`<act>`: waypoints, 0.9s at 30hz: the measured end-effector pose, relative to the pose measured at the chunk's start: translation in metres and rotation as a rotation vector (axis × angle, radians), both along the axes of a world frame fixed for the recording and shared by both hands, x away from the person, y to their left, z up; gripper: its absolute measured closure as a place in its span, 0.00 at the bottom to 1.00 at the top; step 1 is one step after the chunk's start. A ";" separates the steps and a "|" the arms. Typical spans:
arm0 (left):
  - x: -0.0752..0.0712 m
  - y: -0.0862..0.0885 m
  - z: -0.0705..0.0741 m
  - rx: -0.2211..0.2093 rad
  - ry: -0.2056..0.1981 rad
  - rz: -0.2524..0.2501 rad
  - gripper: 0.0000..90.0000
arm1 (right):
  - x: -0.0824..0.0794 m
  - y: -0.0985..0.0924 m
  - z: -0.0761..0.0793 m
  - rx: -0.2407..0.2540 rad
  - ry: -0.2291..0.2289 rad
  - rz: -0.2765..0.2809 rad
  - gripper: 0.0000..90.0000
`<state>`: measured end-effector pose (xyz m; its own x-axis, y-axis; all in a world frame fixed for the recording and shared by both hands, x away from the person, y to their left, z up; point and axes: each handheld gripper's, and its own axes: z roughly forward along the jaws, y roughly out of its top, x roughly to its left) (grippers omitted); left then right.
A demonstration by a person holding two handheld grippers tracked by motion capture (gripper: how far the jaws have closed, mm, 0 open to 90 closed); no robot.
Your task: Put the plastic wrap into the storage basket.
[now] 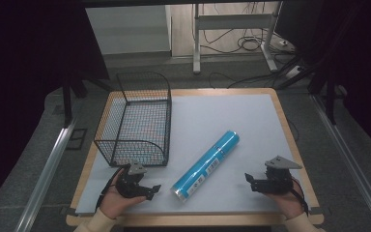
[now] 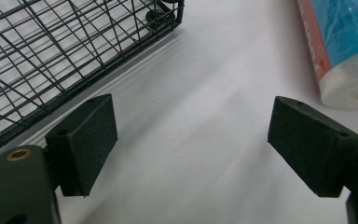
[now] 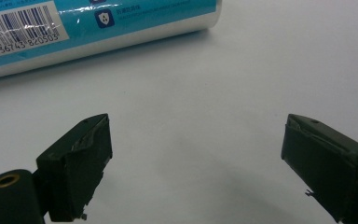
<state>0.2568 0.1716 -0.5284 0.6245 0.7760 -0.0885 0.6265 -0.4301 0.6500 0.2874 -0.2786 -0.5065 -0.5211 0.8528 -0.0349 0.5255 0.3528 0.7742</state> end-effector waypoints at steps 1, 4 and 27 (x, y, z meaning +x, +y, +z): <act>0.000 0.000 0.001 0.001 -0.003 -0.001 0.17 | 0.000 0.000 0.001 0.003 -0.002 -0.001 0.10; -0.002 0.000 0.002 -0.001 -0.011 -0.003 0.17 | -0.003 0.001 0.002 -0.007 -0.017 0.005 0.10; -0.012 -0.012 0.031 -0.057 -0.042 -0.046 0.18 | -0.006 0.005 0.004 -0.021 -0.024 0.025 0.12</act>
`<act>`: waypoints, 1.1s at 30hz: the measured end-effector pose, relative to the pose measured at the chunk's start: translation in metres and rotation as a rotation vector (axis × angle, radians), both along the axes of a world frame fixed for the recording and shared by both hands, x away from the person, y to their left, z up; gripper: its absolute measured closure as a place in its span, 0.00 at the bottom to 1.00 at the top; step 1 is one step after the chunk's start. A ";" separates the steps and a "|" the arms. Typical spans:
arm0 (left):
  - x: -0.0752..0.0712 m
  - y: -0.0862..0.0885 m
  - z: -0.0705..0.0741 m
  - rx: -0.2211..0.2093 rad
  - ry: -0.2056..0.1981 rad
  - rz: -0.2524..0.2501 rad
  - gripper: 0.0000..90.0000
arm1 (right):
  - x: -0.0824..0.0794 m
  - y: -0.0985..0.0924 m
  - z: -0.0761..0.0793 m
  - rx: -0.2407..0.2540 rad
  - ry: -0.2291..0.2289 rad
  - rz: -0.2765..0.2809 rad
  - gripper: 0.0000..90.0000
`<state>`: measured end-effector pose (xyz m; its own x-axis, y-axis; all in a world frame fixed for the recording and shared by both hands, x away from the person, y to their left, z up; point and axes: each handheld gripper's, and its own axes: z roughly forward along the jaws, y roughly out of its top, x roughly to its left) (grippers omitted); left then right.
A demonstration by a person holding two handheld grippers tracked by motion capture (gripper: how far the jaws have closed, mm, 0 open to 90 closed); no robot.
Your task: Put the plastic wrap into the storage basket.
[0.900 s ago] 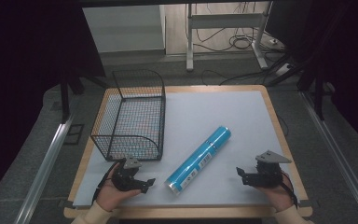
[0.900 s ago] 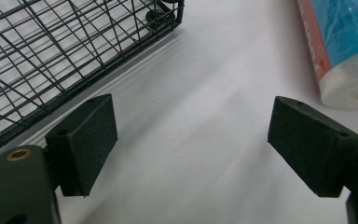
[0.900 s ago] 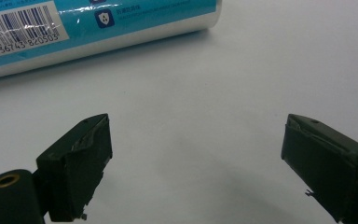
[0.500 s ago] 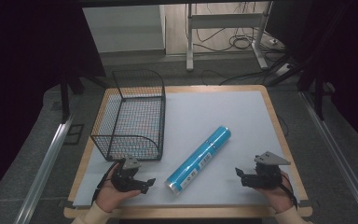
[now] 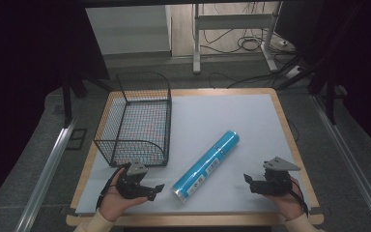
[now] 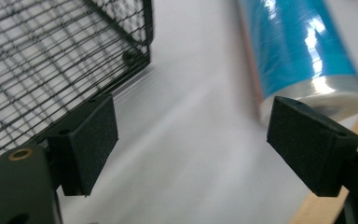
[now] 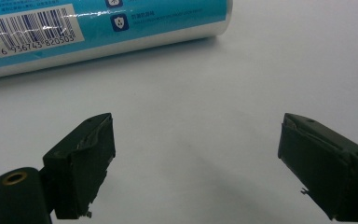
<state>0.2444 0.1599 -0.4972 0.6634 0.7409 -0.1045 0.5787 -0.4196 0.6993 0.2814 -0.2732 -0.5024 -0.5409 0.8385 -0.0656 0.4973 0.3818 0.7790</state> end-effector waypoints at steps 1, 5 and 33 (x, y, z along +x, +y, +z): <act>0.000 -0.001 0.001 -0.001 -0.004 -0.006 0.18 | 0.000 0.000 0.000 0.000 -0.002 -0.001 0.12; 0.000 -0.007 0.005 0.001 -0.005 -0.022 0.18 | 0.001 -0.001 0.000 0.001 0.000 -0.007 0.13; 0.012 -0.053 0.031 0.012 -0.002 -0.095 0.18 | 0.000 -0.002 -0.001 -0.006 0.001 -0.009 0.13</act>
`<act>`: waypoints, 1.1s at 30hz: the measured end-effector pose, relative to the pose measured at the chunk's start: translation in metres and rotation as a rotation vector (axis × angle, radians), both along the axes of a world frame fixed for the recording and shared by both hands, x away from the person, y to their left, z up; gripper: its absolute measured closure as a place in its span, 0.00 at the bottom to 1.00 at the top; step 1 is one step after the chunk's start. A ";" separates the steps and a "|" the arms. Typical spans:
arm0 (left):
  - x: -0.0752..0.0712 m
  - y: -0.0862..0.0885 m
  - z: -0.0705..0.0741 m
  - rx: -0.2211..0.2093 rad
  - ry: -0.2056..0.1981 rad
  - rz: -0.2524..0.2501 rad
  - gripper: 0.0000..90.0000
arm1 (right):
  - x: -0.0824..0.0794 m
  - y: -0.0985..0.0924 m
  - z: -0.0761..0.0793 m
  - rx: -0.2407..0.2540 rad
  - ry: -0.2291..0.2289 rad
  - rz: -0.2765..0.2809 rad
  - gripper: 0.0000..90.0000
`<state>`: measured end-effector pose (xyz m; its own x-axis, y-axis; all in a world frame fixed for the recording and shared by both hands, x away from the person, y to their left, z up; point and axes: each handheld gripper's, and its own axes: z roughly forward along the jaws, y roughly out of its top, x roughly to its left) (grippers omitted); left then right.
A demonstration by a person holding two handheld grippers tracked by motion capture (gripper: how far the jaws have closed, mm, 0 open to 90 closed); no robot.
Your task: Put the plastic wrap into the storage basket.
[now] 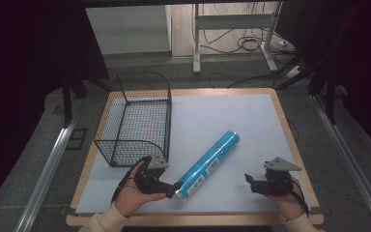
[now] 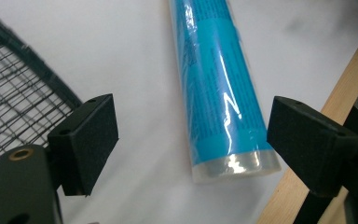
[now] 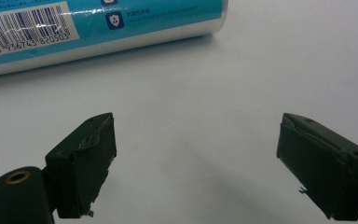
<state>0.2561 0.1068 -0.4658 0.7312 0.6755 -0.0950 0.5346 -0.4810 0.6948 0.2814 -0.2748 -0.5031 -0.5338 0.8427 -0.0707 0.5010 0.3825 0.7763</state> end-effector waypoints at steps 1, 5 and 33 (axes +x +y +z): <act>0.002 -0.003 0.001 0.005 0.000 -0.004 0.18 | 0.000 0.000 0.000 -0.001 0.000 0.000 0.13; 0.005 -0.008 0.000 0.020 0.001 0.001 0.19 | 0.000 -0.001 0.000 0.000 0.000 -0.001 0.13; 0.029 -0.057 0.003 0.026 0.016 -0.037 0.17 | 0.000 -0.002 0.000 0.018 0.005 0.002 0.13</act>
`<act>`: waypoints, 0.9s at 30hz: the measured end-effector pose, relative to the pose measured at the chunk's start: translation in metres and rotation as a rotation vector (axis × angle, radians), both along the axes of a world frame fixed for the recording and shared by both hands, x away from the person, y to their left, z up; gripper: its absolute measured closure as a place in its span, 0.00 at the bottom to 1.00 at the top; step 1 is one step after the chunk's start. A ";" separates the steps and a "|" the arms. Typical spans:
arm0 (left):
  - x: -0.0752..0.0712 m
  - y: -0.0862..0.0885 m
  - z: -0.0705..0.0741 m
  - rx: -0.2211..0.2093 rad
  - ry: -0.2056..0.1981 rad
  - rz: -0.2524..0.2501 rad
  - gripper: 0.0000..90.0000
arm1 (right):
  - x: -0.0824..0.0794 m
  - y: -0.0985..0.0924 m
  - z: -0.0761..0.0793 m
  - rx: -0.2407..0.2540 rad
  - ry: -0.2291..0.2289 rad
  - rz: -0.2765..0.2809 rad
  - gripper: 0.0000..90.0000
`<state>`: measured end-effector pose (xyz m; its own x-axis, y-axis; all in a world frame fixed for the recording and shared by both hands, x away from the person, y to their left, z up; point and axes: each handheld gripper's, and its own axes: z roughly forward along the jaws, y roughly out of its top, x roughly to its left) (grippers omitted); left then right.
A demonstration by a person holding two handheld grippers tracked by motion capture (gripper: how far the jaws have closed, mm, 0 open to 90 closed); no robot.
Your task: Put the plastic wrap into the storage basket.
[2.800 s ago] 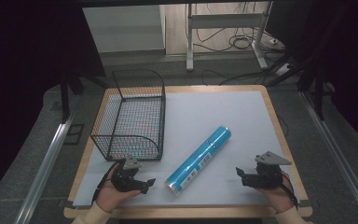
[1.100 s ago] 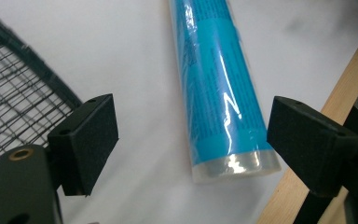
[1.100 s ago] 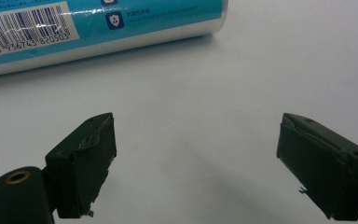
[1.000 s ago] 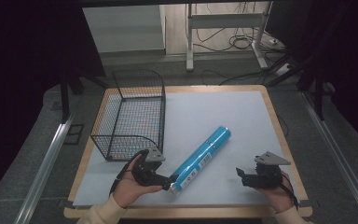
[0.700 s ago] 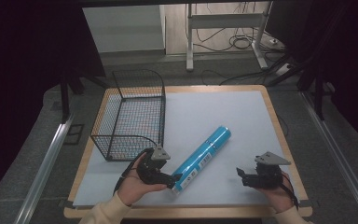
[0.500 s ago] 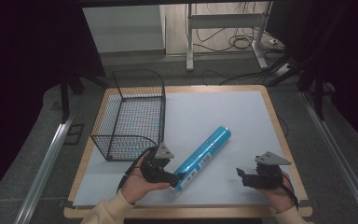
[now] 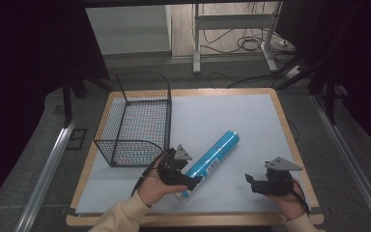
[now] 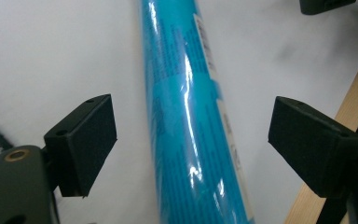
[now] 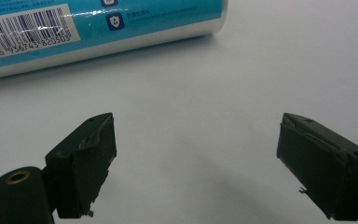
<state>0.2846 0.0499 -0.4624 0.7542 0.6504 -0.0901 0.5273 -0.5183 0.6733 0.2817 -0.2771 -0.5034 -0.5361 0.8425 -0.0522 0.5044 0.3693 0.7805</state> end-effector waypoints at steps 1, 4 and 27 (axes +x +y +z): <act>0.000 0.000 0.000 0.000 0.000 0.000 0.17 | 0.000 0.000 0.000 -0.002 -0.001 0.001 0.13; 0.005 -0.008 0.000 -0.004 0.008 -0.004 0.16 | 0.000 0.000 0.000 -0.003 -0.001 0.002 0.13; 0.044 -0.052 -0.010 0.061 0.064 0.000 0.15 | 0.001 -0.001 -0.001 -0.006 0.009 -0.004 0.13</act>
<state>0.3290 -0.0019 -0.4722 0.7481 0.6562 -0.0982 0.5683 -0.5573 0.6054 0.2827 -0.2783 -0.5046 -0.5332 0.8444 -0.0521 0.5133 0.3718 0.7735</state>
